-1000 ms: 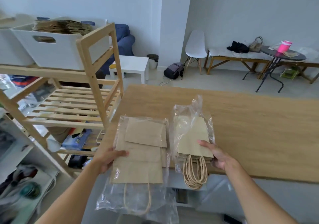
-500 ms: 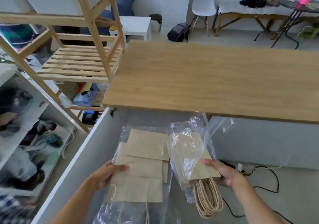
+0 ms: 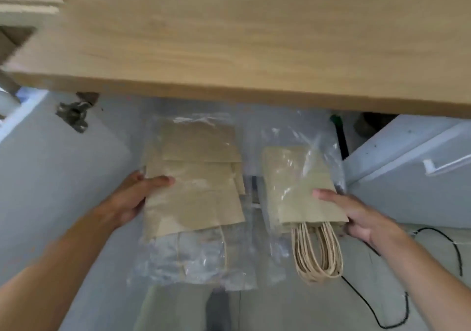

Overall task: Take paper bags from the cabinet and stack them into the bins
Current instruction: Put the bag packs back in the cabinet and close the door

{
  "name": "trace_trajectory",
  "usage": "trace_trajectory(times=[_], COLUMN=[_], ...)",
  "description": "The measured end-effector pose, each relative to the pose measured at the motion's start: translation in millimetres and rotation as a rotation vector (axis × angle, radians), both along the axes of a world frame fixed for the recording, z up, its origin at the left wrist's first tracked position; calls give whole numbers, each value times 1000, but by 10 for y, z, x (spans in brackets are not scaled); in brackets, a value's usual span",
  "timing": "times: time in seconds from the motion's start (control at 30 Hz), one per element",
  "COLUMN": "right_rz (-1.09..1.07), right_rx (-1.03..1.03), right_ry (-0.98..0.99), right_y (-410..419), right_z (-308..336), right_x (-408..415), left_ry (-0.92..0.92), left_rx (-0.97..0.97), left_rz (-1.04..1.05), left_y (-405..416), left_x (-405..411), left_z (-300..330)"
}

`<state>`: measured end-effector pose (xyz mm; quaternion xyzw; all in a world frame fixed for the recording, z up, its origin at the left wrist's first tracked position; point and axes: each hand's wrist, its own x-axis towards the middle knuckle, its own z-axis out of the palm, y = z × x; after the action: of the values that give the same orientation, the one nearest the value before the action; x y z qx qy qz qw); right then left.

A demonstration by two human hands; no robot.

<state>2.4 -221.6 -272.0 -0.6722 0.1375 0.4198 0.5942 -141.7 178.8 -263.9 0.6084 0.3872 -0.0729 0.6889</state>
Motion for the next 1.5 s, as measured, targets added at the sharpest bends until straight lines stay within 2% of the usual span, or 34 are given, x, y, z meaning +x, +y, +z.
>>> trace_trajectory(times=[0.23,0.43,0.57,0.7,0.83,0.93,1.07,1.13,1.2,1.33,1.5], right_rz=[-69,-124,-92,-60,-41,58,246,394,632,1019,1213], right_rx=[-68,-83,-220,-344,-438,-509,-536,-518,-530,-584,-502], right_ry=[-120,-326,-431,-452,-502,-549,-556,-593,-620,-786,-1004], right_y=[531,884,986,973,862,819,740,692,627,641,1214], right_z=[-642,-810,-737,-547,-315,6,468,768,1046,1594,2277], right_x=[955,1519,1614,1495,1241,926,535,285,16,-481,-985], left_ry=[-36,-55,-37,96,77,93,165,192,200,180,186], left_rx=[110,349,526,873,938,960,932,918,935,1048,1219], left_rz=[-11,19,-6,-141,-276,-316,-270,-273,-294,-325,-224], left_y=[479,597,659,636,447,262,-91,-296,-508,-770,-726], left_x=[795,1336,1535,1513,1094,587,-56,-354,-633,-1161,-1863], left_z=[-653,-828,-864,-779,-611,-300,220,511,829,1490,2167])
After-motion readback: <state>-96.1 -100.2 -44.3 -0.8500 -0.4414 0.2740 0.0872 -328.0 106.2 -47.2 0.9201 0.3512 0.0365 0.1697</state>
